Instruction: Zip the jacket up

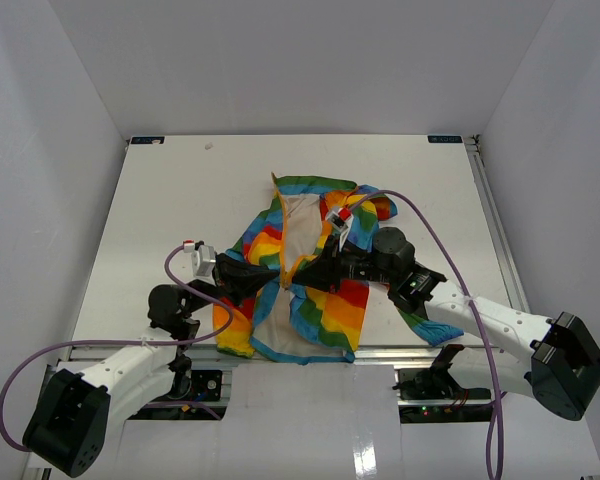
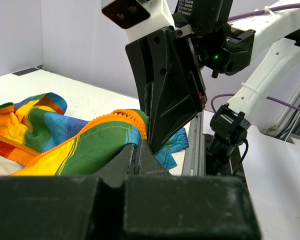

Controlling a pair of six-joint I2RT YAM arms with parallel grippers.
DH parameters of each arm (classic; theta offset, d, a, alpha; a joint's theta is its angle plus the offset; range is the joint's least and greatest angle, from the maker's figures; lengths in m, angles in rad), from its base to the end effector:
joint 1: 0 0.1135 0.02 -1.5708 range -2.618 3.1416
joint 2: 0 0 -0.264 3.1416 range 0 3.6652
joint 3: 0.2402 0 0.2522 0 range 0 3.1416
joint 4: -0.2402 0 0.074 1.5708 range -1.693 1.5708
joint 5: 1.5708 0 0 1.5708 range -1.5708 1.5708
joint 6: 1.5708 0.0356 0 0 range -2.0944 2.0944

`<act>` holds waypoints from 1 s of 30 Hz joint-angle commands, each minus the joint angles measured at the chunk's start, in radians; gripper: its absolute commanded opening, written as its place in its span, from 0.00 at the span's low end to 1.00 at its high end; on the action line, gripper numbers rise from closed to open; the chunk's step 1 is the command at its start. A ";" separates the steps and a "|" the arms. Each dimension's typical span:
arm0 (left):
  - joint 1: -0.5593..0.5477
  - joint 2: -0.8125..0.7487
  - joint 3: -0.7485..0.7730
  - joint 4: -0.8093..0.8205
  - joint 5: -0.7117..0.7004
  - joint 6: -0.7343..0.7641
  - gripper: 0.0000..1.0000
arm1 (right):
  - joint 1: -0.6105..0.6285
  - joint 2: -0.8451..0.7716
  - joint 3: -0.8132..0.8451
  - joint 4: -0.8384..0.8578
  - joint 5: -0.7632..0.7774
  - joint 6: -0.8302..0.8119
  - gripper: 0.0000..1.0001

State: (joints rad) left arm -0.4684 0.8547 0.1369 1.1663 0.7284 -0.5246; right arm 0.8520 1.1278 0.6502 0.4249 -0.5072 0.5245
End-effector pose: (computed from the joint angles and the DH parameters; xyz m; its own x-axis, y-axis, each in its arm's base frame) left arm 0.1332 -0.0940 0.2403 -0.1019 -0.3673 -0.9245 0.9486 0.2439 -0.2015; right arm 0.1562 0.2048 0.2872 -0.5194 0.0711 -0.8516 -0.8285 0.2021 0.5222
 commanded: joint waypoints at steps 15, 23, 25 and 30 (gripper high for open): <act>-0.015 0.020 -0.011 0.031 -0.006 0.038 0.00 | 0.001 -0.021 0.002 0.143 0.043 0.060 0.08; -0.015 0.049 -0.008 0.080 0.036 -0.015 0.00 | 0.002 -0.035 -0.031 0.185 0.000 -0.002 0.08; -0.015 0.047 -0.010 0.096 0.040 -0.029 0.00 | 0.001 -0.046 -0.045 0.186 -0.014 -0.022 0.08; -0.015 0.034 -0.013 0.114 0.039 -0.062 0.00 | 0.002 -0.066 -0.076 0.185 -0.037 -0.061 0.08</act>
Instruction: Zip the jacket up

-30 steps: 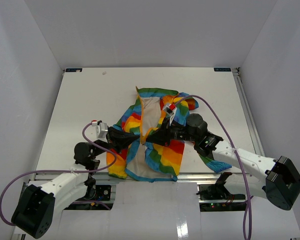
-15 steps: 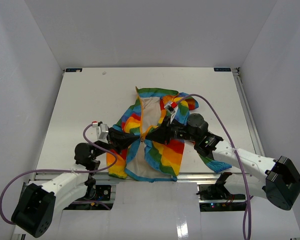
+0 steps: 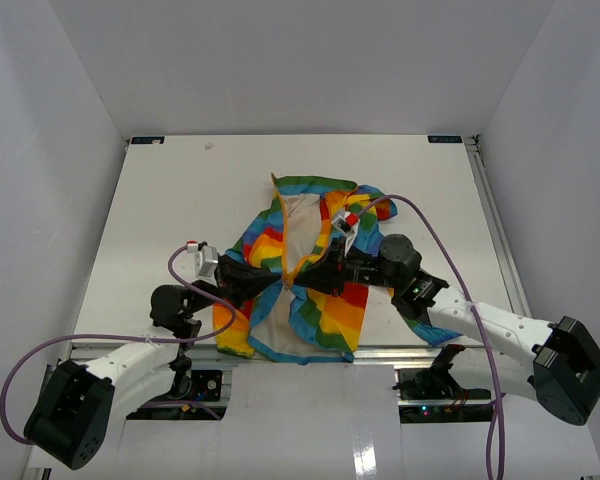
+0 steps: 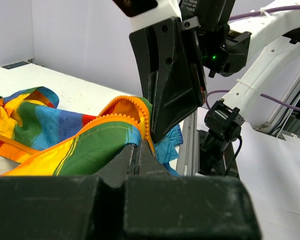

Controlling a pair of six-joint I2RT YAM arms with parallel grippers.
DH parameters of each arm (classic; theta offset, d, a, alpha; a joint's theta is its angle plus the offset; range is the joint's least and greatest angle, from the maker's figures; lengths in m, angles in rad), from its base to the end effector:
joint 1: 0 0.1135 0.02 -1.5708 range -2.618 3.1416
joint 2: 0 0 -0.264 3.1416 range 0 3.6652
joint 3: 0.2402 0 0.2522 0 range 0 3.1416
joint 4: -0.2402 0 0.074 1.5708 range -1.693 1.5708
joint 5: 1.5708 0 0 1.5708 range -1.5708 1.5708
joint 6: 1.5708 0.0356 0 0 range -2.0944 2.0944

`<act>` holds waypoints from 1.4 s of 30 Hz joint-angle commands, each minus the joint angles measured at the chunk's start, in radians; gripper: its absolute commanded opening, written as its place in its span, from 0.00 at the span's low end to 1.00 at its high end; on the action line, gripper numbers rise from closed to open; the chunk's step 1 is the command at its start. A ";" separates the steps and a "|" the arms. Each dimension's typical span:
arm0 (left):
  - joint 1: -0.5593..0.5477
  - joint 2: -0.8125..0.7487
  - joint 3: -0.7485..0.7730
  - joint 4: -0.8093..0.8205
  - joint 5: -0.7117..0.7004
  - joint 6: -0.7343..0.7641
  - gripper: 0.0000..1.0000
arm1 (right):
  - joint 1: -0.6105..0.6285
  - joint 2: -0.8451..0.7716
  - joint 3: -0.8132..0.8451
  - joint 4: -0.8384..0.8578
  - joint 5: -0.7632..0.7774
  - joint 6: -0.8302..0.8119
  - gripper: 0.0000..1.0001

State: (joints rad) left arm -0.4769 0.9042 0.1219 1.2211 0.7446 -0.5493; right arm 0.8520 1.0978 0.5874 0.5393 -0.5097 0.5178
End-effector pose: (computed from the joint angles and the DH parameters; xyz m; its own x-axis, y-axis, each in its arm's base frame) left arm 0.1342 -0.0965 0.2334 -0.1389 -0.3604 -0.9224 0.9498 0.2152 -0.2271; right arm 0.1501 0.1979 0.2842 -0.4676 0.1217 -0.8755 -0.8593 0.1697 0.4825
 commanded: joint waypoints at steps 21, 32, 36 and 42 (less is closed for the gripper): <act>-0.006 0.021 0.019 0.077 0.053 -0.083 0.00 | 0.001 -0.042 -0.032 0.057 -0.056 -0.071 0.08; -0.006 0.019 0.028 0.064 0.047 -0.096 0.00 | 0.001 -0.027 -0.044 0.073 -0.075 -0.073 0.08; -0.006 0.039 0.036 0.079 0.064 -0.118 0.00 | 0.001 -0.027 -0.043 0.074 -0.075 -0.075 0.08; -0.006 0.046 0.037 0.088 0.071 -0.128 0.00 | 0.001 -0.027 -0.041 0.074 -0.074 -0.081 0.08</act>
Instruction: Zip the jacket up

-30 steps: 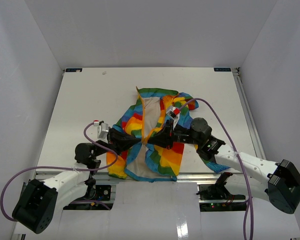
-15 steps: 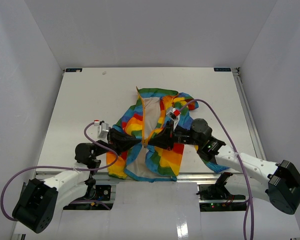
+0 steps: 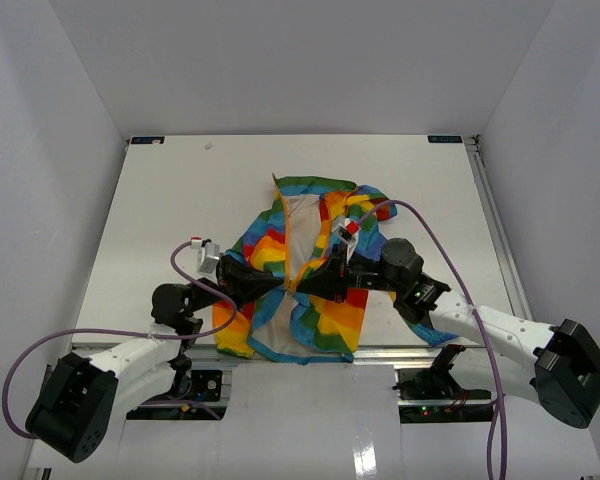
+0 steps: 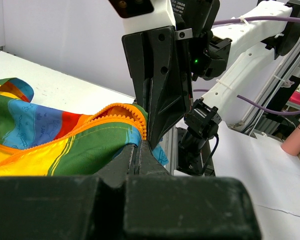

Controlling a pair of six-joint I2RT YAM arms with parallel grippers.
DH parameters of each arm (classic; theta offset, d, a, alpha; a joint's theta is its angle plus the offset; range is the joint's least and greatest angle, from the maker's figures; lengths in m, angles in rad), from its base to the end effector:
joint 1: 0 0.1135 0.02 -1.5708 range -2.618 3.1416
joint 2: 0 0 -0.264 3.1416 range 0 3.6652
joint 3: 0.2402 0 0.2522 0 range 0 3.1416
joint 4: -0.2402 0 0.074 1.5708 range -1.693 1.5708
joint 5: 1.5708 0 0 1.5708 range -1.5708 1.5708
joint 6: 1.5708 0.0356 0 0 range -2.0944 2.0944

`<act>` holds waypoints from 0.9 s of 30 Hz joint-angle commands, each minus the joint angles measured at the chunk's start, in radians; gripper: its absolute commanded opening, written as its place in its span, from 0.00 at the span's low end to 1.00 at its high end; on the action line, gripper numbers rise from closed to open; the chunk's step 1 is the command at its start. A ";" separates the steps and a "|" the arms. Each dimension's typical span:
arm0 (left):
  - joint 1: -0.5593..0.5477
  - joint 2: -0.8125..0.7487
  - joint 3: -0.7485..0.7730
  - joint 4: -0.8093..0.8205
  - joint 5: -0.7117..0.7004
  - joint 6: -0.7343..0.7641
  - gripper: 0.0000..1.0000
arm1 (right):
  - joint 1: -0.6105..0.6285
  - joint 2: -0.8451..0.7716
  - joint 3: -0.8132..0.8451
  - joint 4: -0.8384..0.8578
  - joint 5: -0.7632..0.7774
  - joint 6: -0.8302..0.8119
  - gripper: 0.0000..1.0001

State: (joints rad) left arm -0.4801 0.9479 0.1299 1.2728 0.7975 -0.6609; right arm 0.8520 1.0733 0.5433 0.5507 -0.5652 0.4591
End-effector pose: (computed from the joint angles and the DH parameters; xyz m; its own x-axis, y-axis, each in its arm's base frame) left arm 0.1355 -0.0993 0.2336 -0.2404 -0.3582 -0.9022 0.9440 0.1301 -0.3033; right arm 0.1435 0.1930 0.2756 -0.4257 0.0818 -0.9012 -0.8919 0.1303 0.4331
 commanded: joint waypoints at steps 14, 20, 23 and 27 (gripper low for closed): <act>-0.003 0.020 0.037 0.048 0.037 -0.031 0.00 | 0.002 0.003 0.006 0.068 -0.009 -0.028 0.08; -0.003 0.025 0.039 0.054 0.048 -0.036 0.00 | 0.001 -0.009 0.003 0.069 0.014 -0.033 0.08; -0.003 0.032 0.042 0.058 0.055 -0.038 0.00 | 0.001 -0.011 0.007 0.070 0.021 -0.031 0.08; -0.003 0.041 0.044 0.057 0.062 -0.041 0.00 | 0.001 -0.016 0.017 0.070 0.027 -0.026 0.08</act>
State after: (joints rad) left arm -0.4801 0.9838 0.1419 1.2957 0.8320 -0.6968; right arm 0.8520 1.0805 0.5430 0.5518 -0.5522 0.4408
